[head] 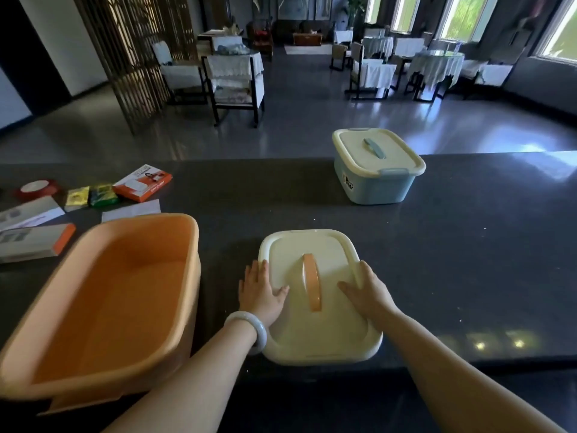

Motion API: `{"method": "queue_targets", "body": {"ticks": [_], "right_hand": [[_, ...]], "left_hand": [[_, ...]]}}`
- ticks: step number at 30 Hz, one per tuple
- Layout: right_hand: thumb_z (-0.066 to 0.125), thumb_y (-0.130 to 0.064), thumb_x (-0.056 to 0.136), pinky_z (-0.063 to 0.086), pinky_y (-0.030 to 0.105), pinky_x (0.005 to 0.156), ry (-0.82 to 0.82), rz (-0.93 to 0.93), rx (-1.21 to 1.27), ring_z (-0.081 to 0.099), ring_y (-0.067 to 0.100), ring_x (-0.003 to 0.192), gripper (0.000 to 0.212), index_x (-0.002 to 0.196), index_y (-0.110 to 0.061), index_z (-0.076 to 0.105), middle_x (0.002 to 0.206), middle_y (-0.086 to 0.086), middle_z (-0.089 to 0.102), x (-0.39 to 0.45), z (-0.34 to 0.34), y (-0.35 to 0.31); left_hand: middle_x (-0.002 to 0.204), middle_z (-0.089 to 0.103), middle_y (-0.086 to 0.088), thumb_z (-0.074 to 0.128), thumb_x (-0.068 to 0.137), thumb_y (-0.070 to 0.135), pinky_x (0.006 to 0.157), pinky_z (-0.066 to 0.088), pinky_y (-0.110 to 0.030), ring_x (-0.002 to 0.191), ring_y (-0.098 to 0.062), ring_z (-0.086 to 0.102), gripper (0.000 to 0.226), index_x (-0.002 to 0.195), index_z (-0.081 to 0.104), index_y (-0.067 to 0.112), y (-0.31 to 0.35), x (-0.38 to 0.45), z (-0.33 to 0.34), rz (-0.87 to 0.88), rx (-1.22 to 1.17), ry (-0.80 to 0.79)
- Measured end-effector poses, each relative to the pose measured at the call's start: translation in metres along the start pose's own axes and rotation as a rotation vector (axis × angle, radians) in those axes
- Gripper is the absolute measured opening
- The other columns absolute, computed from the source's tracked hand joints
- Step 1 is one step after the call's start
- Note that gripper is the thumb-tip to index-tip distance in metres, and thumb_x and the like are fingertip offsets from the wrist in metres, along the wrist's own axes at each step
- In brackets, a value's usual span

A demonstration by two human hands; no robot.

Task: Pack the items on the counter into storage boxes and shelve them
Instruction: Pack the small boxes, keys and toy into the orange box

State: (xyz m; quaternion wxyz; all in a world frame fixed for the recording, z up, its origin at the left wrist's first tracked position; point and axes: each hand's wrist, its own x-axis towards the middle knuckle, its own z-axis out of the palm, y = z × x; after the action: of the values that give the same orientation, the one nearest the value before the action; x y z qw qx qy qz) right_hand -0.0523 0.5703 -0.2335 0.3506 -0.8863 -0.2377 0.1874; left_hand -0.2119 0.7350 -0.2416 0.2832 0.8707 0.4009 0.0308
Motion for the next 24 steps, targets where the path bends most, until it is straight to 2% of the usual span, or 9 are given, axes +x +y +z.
{"method": "queue_targets", "body": {"ticks": [2, 5, 7, 9, 11, 13, 19, 24], "right_hand": [[0.064, -0.036, 0.085, 0.039, 0.026, 0.058, -0.007, -0.027, -0.022, 0.053, 0.016, 0.086, 0.043, 0.119, -0.021, 0.042, 0.108, -0.002, 0.055, 0.001, 0.004, 0.002], [0.066, -0.034, 0.085, 0.045, 0.036, 0.086, 0.010, -0.065, -0.042, 0.050, 0.024, 0.112, 0.056, 0.131, -0.015, 0.039, 0.123, 0.003, 0.051, 0.002, 0.010, 0.006], [0.062, -0.037, 0.089, 0.036, 0.042, 0.107, 0.018, -0.057, -0.076, 0.034, 0.026, 0.135, 0.070, 0.144, -0.010, 0.029, 0.142, 0.005, 0.040, 0.000, 0.015, 0.010], [0.055, -0.040, 0.093, 0.017, 0.039, 0.119, 0.012, -0.067, -0.151, 0.012, 0.022, 0.147, 0.077, 0.151, -0.008, 0.016, 0.157, 0.005, 0.023, -0.002, 0.022, 0.012], [0.049, -0.042, 0.096, 0.005, 0.033, 0.121, 0.018, -0.086, -0.220, 0.000, 0.018, 0.148, 0.078, 0.153, -0.008, 0.007, 0.161, 0.005, 0.011, -0.003, 0.026, 0.012], [0.045, -0.043, 0.097, 0.002, 0.032, 0.121, 0.014, -0.088, -0.246, -0.003, 0.017, 0.148, 0.078, 0.153, -0.008, 0.004, 0.161, 0.005, 0.006, -0.004, 0.027, 0.011], [0.042, -0.047, 0.098, 0.003, 0.036, 0.121, -0.017, -0.064, -0.411, 0.000, 0.025, 0.149, 0.076, 0.152, -0.005, 0.009, 0.161, 0.011, 0.005, 0.001, 0.014, -0.008], [0.042, -0.047, 0.098, 0.009, 0.037, 0.121, 0.029, -0.165, -0.358, 0.002, 0.023, 0.149, 0.072, 0.153, -0.010, 0.013, 0.162, 0.007, 0.006, 0.001, 0.009, -0.067]], "left_hand": [[0.162, -0.007, -0.006, 0.043, 0.098, 0.048, 0.119, -0.004, -0.041, 0.149, -0.023, -0.008, 0.079, 0.154, -0.003, 0.018, -0.001, -0.001, 0.007, -0.011, 0.037, -0.022], [0.161, -0.011, -0.009, 0.044, 0.098, 0.048, 0.119, -0.006, -0.040, 0.148, -0.024, -0.011, 0.079, 0.154, -0.003, 0.018, 0.000, 0.000, 0.012, -0.020, 0.068, -0.026], [0.161, -0.012, -0.009, 0.044, 0.097, 0.048, 0.119, -0.006, -0.039, 0.148, -0.024, -0.012, 0.079, 0.154, -0.002, 0.017, 0.000, 0.001, 0.012, -0.019, 0.065, -0.032], [0.161, -0.013, -0.010, 0.043, 0.097, 0.049, 0.119, -0.006, -0.038, 0.148, -0.024, -0.012, 0.079, 0.154, -0.001, 0.017, -0.001, 0.002, 0.011, -0.015, 0.075, -0.033], [0.161, -0.013, -0.010, 0.043, 0.097, 0.050, 0.119, -0.006, -0.037, 0.148, -0.024, -0.011, 0.079, 0.154, -0.001, 0.017, -0.002, 0.000, 0.011, -0.011, 0.091, -0.032], [0.161, -0.013, -0.010, 0.042, 0.097, 0.051, 0.119, -0.005, -0.038, 0.148, -0.025, -0.011, 0.079, 0.154, -0.001, 0.017, -0.001, 0.000, 0.010, -0.015, 0.106, -0.039], [0.162, -0.009, -0.005, 0.042, 0.097, 0.053, 0.120, 0.000, -0.043, 0.149, -0.025, -0.008, 0.077, 0.155, 0.001, 0.021, -0.001, -0.001, -0.006, -0.006, 0.165, -0.081], [0.162, 0.003, -0.006, 0.038, 0.100, 0.046, 0.119, 0.002, -0.045, 0.149, -0.027, -0.002, 0.064, 0.153, 0.013, 0.021, 0.011, -0.003, -0.046, 0.113, 0.254, -0.007]]}}
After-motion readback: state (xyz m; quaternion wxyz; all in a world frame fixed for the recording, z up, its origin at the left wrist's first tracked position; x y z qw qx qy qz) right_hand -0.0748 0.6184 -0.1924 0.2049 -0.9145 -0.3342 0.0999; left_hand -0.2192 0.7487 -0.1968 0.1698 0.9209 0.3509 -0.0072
